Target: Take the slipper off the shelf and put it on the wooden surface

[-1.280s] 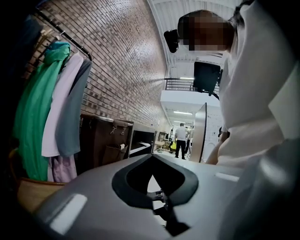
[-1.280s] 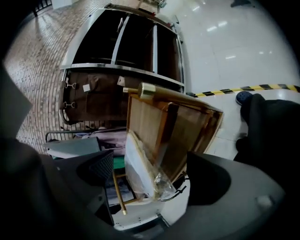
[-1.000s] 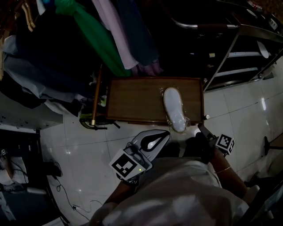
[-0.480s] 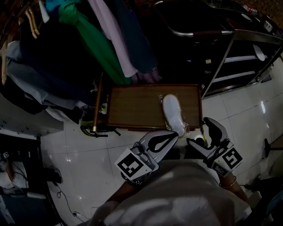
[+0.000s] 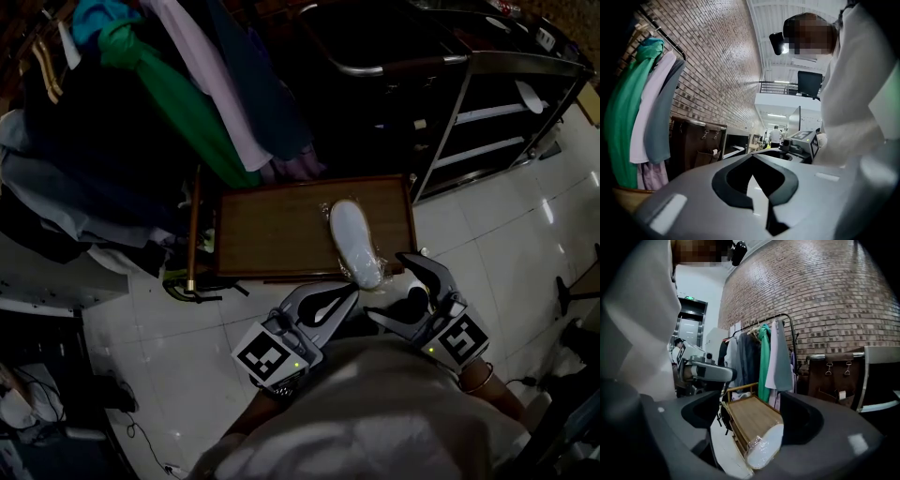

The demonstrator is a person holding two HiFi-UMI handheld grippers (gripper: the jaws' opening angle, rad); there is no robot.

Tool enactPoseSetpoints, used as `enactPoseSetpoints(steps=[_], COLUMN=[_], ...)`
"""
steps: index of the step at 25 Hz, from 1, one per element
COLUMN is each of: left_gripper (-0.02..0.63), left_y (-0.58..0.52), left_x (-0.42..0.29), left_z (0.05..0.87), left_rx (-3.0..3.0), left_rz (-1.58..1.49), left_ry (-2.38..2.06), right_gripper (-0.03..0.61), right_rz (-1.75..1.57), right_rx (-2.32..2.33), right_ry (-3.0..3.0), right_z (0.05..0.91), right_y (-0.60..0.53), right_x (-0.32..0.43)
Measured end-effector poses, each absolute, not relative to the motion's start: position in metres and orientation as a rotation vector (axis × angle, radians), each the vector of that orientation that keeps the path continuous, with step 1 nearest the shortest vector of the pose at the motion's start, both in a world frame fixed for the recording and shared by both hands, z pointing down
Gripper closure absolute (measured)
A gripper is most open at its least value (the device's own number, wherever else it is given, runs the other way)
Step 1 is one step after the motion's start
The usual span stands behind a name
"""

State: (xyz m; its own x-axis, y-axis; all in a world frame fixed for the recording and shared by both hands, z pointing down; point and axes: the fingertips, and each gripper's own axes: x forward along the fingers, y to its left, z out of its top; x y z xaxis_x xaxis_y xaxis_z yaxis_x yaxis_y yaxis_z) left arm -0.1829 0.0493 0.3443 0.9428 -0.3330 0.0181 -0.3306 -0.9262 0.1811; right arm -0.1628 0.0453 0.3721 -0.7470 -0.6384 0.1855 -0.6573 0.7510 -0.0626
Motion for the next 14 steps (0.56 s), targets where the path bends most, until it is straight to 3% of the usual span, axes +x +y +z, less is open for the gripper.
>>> enactPoseSetpoints(steps=[14], left_gripper=[0.624], left_y=[0.056], left_x=[-0.182], left_z=[0.345], left_rx=[2.931], left_rz=[-0.047], left_ry=[-0.469], right_gripper=[0.186], right_rz=[0.098], right_rx=[0.951], right_ry=[-2.862], right_z=[0.364], right_y=[0.058], right_x=[-0.181])
